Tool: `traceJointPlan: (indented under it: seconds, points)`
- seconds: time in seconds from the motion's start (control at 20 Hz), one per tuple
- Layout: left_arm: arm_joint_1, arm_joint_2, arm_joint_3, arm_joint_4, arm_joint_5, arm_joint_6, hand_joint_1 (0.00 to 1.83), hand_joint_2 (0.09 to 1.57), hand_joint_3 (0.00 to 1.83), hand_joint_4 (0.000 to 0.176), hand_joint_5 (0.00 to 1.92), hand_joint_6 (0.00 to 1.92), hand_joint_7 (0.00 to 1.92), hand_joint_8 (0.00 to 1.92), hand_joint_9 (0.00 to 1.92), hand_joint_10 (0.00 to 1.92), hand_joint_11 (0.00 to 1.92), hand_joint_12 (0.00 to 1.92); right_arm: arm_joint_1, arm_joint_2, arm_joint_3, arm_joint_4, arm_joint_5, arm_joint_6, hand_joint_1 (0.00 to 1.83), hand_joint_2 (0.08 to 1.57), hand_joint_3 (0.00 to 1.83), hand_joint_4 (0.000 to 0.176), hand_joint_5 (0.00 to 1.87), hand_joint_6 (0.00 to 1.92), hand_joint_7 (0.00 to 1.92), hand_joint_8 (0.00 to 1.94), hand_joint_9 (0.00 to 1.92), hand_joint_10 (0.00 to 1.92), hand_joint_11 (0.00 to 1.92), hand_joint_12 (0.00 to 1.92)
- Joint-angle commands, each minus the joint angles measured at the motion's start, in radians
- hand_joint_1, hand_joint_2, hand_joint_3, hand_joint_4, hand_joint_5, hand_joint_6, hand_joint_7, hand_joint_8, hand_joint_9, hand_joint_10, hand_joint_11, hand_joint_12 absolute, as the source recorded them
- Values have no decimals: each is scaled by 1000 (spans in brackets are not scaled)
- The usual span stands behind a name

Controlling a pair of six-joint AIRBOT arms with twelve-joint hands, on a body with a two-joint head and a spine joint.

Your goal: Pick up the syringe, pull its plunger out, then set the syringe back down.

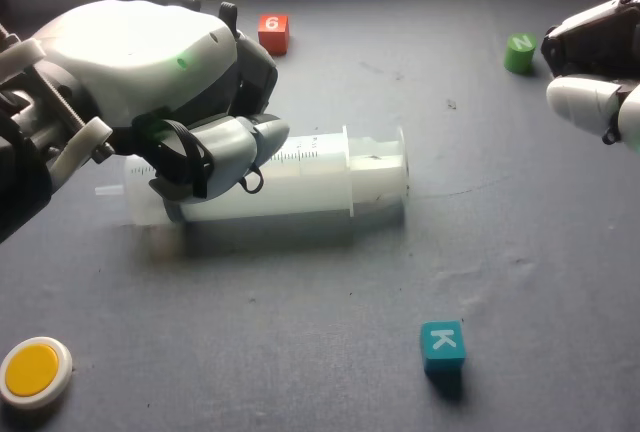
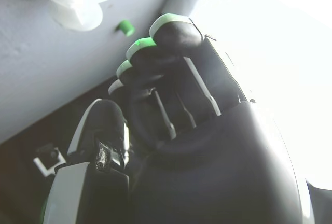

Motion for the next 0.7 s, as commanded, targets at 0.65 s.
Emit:
traceJointPlan:
  seconds: [0.65]
  points:
    - [-3,-31,14,-72,-80,80,0,1222,0,0,0,0,0,0,0,0,0,0,8,4,0,-19,122,5,0,1221,0,0,0,0,0,0,0,0,0,0]
